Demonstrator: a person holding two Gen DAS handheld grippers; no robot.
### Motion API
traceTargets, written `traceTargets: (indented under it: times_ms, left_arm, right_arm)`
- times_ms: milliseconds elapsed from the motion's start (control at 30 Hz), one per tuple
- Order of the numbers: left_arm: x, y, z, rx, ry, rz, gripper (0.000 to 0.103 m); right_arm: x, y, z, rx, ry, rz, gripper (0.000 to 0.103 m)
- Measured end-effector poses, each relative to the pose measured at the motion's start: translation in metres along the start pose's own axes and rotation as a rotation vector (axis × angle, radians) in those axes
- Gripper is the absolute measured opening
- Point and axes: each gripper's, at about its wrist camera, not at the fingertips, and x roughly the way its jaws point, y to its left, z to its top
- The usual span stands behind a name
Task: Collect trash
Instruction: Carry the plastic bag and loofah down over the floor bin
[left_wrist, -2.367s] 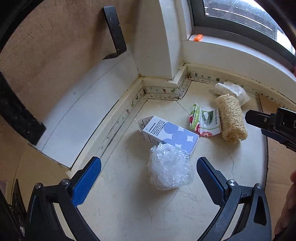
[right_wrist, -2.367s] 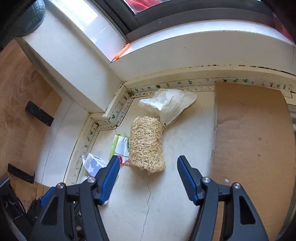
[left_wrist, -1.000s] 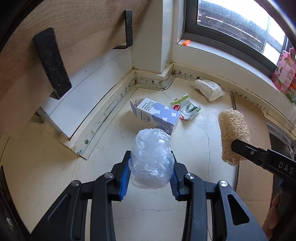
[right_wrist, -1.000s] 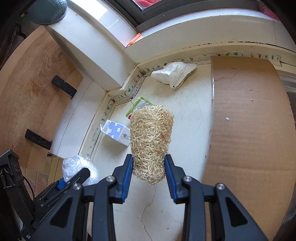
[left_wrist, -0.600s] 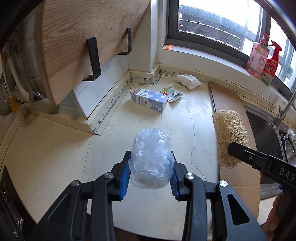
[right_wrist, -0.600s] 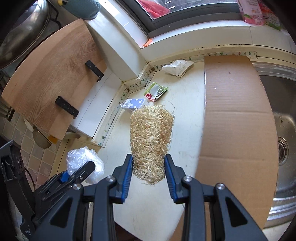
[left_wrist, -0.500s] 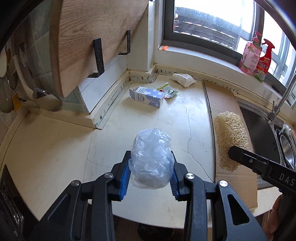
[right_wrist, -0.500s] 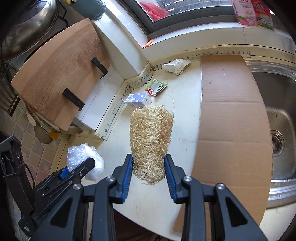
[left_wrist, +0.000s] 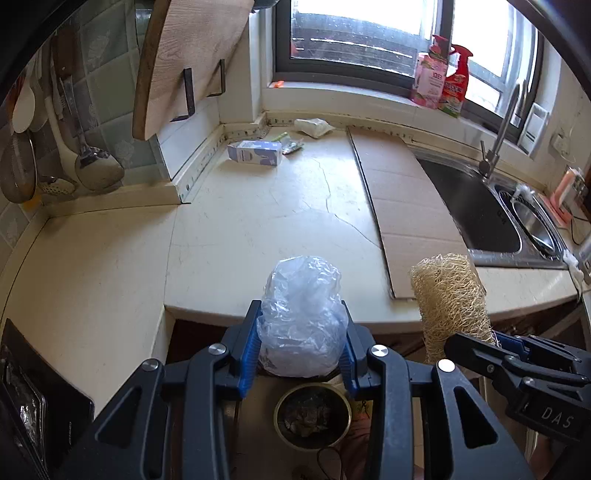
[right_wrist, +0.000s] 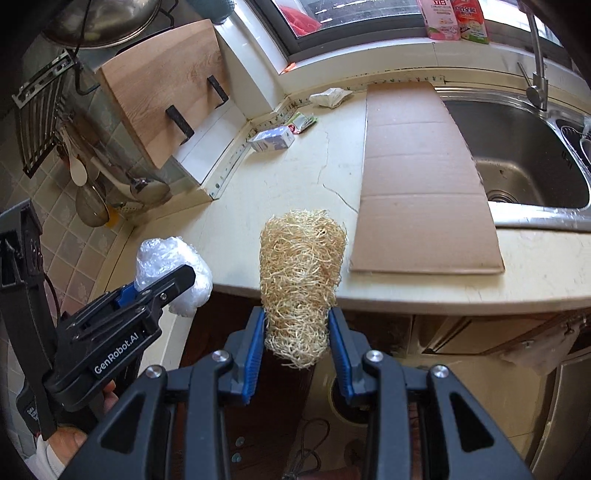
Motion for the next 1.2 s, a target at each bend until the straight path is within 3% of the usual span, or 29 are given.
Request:
traceTargets:
  times_ms: [200,567,1200]
  left_arm:
    - [0.002,-0.013,-0.039,0.047,0.064,-0.040,0.035]
    - [0.039,-0.021,-0.094,0.069,0.209,-0.062,0.035]
    - [0.212,-0.004,-0.224,0.003,0.566,0.003,0.036]
  right_arm:
    - [0.001,-0.005,-0.051,0.007,0.073,-0.033,0.034]
    - [0.042,-0.026,-0.099,0.044,0.206,-0.089,0.034]
    - [0.209,-0.101,-0.203,0.123,0.510,-0.110,0.035]
